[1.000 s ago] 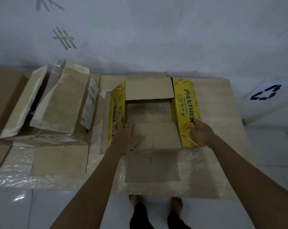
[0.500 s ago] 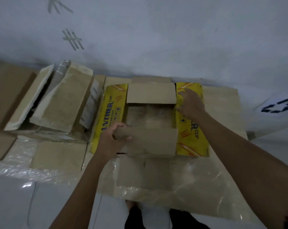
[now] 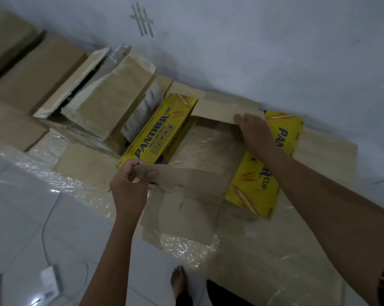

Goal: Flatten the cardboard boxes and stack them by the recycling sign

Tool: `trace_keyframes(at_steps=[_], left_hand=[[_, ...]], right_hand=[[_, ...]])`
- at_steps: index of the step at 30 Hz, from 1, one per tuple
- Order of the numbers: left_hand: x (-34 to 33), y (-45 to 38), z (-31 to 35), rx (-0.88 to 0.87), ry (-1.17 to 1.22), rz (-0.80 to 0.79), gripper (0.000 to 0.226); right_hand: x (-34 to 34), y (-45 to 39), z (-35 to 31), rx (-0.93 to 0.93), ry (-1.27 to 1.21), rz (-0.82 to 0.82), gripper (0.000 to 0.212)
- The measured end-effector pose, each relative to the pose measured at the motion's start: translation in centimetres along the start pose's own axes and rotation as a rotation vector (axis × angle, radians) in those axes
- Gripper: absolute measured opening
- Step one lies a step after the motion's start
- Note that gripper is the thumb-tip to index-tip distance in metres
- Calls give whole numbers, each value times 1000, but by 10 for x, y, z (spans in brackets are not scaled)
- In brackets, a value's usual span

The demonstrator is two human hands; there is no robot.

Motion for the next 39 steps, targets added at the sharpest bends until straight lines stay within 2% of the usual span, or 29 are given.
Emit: trace_keyframes(at_steps=[3,6,8,11,13,15,17,18,19,20,21,22,23,24,25,26,28,30,32,34,36,39], left_hand=[[2,-6,4,-34,-110,96,38],[8,-11,7,-37,-227,167,38],[14,-10,13,-42,-281,204,38],[22,-8,16,8,-315,261,37],[27,-7,14,57,-334,289,40],[30,-5,9,88,-340,292,43],[29,-3,2,97,-317,254,45],[28,-2,-2,100,-310,229,47],[28,-1,-4,108,-318,214,48],[27,-1,-7,132,-341,209,49],[26,0,-9,174,-361,203,49],[26,1,-11,229,-363,193,49],[26,3,-12,283,-346,181,47],[26,4,-13,325,-325,171,47],[26,5,-14,349,-304,163,47],[26,6,-14,352,-280,154,48],[28,9,-10,303,-219,142,54],[33,13,-9,252,-162,166,77],[38,20,-16,281,-7,187,106],[37,27,-27,351,113,118,115],[32,38,-29,304,90,-19,98],[23,61,-19,207,89,-112,40]], right_hand=[[20,10,17,-60,-65,40,59],[27,21,35,-197,-128,-46,58],[28,32,52,-299,-240,-39,56],[24,52,74,-365,-335,48,45],[24,77,77,-506,-487,122,44],[21,104,73,-626,-562,267,42],[17,132,61,-828,-650,464,54],[9,145,50,-1000,-789,501,66],[-12,153,38,-1166,-964,498,80],[-27,161,22,-1284,-1161,406,95],[-49,164,7,-1307,-1393,298,107],[-69,163,-10,-1277,-1632,180,109],[-81,160,-28,-1209,-1853,74,98],[-87,159,-42,-1139,-1978,25,77],[-88,156,-55,-1088,-2074,67,58],[-87,155,-64,-1108,-2121,138,53],[-71,154,-84,-1144,-2222,309,69],[-63,149,-92,-1107,-2256,422,84],[-43,146,-103,-1072,-2197,383,84],[-23,139,-117,-995,-2161,287,93],[-6,133,-130,-907,-2154,202,114],[10,123,-139,-837,-2056,115,130]])
Point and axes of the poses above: each hand's wrist, its own y-axis away from the middle knuckle, its own x-axis out of the back of the hand, z = x × y, the point moved 4 cm from there along -y, towards the middle knuckle
